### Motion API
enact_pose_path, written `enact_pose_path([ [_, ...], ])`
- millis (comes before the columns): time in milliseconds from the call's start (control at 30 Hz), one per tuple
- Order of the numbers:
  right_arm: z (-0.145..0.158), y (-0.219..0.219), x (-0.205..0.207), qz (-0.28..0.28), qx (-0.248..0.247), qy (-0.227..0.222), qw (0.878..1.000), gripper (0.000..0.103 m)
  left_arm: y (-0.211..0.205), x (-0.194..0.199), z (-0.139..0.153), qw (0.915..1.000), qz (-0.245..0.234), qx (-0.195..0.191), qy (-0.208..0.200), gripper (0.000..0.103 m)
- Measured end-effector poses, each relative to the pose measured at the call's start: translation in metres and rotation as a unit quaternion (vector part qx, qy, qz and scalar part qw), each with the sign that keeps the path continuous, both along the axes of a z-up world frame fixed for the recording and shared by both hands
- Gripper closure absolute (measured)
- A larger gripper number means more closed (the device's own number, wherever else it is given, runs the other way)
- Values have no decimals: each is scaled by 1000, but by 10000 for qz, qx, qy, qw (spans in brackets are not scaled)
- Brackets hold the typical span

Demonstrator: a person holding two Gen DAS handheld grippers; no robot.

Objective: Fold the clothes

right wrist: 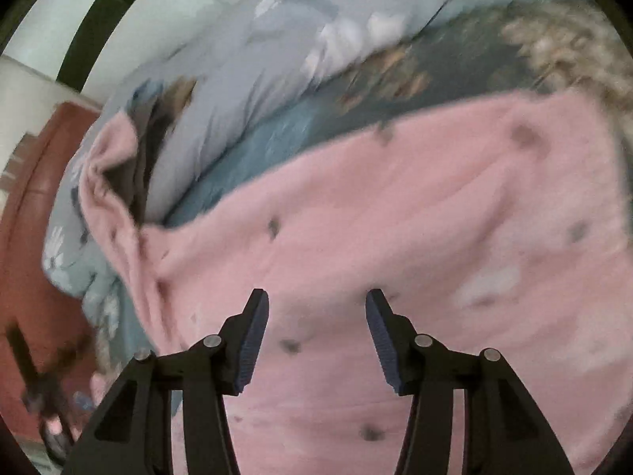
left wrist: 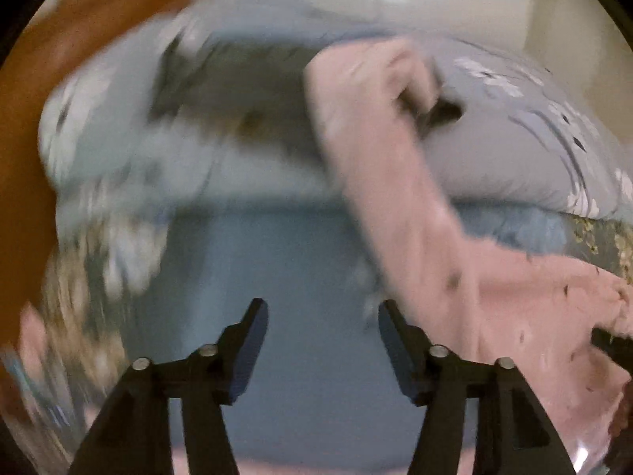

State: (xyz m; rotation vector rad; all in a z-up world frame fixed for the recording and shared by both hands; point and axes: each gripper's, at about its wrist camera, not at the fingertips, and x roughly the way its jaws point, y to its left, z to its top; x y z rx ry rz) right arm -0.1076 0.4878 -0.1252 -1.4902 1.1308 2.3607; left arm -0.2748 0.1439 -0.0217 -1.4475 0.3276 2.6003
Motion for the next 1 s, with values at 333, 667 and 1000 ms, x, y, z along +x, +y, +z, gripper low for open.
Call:
enact_pose_path([
  [333, -13, -1, 13, 84, -86, -6, 9999, 50, 160, -108, -14, 9162, -2112, -3045, 1525, 34],
  [667, -16, -8, 9, 218, 115, 66, 9997, 48, 184, -164, -75, 8636, -2328, -4249, 1396, 34],
  [1000, -15, -12, 12, 52, 139, -42, 9999, 47, 92, -191, 54, 9856, -496, -1075, 1209, 95],
])
